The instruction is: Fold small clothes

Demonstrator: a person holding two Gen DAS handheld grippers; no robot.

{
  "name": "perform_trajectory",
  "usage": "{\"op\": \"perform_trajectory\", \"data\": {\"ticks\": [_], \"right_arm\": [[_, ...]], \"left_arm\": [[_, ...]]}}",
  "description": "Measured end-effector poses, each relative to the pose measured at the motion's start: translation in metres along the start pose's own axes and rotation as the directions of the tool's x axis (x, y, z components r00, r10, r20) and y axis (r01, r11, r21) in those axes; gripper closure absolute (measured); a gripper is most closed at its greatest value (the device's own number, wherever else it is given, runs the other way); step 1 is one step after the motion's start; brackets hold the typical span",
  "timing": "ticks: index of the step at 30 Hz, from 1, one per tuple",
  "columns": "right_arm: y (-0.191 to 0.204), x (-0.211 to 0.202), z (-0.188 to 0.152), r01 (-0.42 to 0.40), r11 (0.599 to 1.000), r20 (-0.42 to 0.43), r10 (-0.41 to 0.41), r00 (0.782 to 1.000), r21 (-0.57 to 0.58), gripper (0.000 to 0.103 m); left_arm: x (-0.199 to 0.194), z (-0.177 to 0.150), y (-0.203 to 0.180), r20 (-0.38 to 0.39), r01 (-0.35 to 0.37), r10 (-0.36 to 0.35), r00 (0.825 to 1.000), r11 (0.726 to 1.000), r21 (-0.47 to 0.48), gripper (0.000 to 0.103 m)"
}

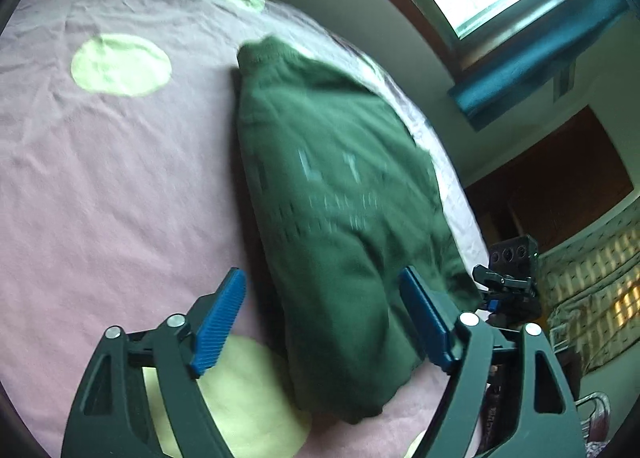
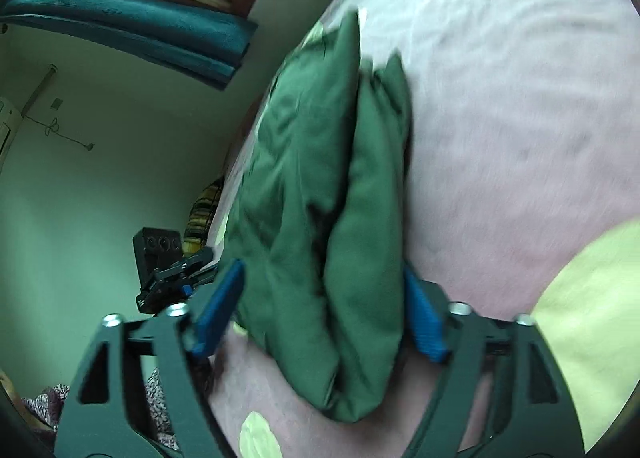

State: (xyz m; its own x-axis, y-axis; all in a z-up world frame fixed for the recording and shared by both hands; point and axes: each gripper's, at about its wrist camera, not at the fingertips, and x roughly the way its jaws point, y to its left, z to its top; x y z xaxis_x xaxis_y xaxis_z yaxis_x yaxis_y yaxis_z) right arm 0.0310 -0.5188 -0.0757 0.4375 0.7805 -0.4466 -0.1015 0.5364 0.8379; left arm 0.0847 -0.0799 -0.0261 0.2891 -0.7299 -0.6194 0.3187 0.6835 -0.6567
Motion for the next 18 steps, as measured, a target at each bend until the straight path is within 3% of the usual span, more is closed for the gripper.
{"op": "perform_trajectory", "data": {"ticks": [6,14,15,18], "right_arm": [[-0.015,0.043,0.053,-0.026,0.997,0.007,0.026,1.000,0.076,0.019],[-0.018,0.082,0.105,-0.014,0.998,-0.034,0.017,0.999,0.060,0.019],[-0.018,0.084,0.107,-0.003,0.998,-0.037,0.006,0.999,0.058,0.024],[-0.024,0.090,0.104,-0.003,0.998,-0.061,0.006,0.998,0.059,0.054]], "left_arm": [[0.037,0.037,0.014,-0.048,0.012,-0.015,0.999,0.997,-0.072,0.022],[0.077,0.077,0.010,-0.058,-0.006,0.005,0.998,1.000,-0.013,0.022],[0.081,0.078,0.011,-0.065,-0.008,0.007,0.998,1.000,-0.010,0.022],[0.087,0.082,0.013,-0.064,-0.020,0.018,0.998,0.999,-0.029,0.030]]}}
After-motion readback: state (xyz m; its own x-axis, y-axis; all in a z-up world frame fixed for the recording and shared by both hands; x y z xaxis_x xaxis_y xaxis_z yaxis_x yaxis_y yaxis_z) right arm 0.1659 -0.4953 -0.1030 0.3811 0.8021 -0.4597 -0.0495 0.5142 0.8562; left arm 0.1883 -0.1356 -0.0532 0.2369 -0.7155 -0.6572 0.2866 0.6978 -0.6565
